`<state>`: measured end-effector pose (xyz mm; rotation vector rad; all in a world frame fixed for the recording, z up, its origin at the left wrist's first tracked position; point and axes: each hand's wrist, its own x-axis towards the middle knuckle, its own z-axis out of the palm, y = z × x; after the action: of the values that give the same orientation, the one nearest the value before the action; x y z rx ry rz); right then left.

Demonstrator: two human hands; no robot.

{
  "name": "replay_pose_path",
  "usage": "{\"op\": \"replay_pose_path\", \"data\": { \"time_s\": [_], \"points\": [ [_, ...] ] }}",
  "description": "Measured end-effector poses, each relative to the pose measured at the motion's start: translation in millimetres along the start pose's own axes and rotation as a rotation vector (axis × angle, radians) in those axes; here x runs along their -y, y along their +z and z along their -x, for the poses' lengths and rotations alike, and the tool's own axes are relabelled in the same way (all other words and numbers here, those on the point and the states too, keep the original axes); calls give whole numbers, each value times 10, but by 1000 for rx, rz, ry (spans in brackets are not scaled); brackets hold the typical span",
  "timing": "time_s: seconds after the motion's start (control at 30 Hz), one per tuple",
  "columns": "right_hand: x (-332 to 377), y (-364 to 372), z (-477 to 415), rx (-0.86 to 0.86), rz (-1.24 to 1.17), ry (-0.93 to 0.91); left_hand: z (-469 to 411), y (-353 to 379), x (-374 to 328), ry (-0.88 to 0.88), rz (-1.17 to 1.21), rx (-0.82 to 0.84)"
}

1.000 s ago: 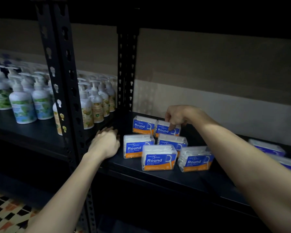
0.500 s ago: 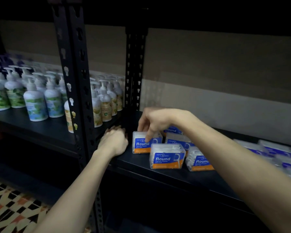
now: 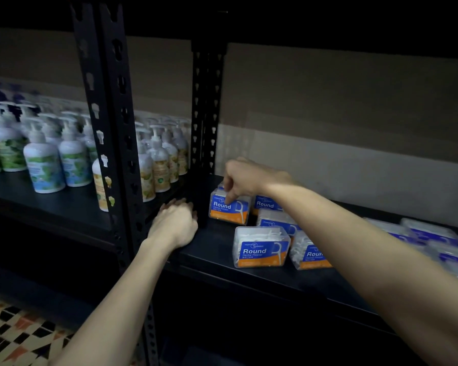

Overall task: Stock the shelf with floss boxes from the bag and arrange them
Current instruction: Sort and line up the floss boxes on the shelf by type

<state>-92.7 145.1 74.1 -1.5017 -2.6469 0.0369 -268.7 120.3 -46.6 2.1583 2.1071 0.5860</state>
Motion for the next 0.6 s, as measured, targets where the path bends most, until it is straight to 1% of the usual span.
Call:
{"op": "replay_pose_path", "data": {
  "time_s": [0.23,0.37,0.4,0.5,0.53,0.6],
  "points": [
    [-93,103,-45,-69,14,26,15,-6,-17,2,-10,-8],
    [-66,-83,127,-110,-12,23,24,-30,-13,-1,-10,-11],
    [-78,-203,228,-71,-3,43,27,-26,-16,-2,-4,-12],
    [-166,-542,571,204,43,168,38,-35,-43,-7,0,-16],
    [-197,-582,665,270,56,207,41,-40,-51,-14,1,-14],
    [-228,-544,762,332,50,262,45,-39,-56,-17,-5,-16]
  ]
}}
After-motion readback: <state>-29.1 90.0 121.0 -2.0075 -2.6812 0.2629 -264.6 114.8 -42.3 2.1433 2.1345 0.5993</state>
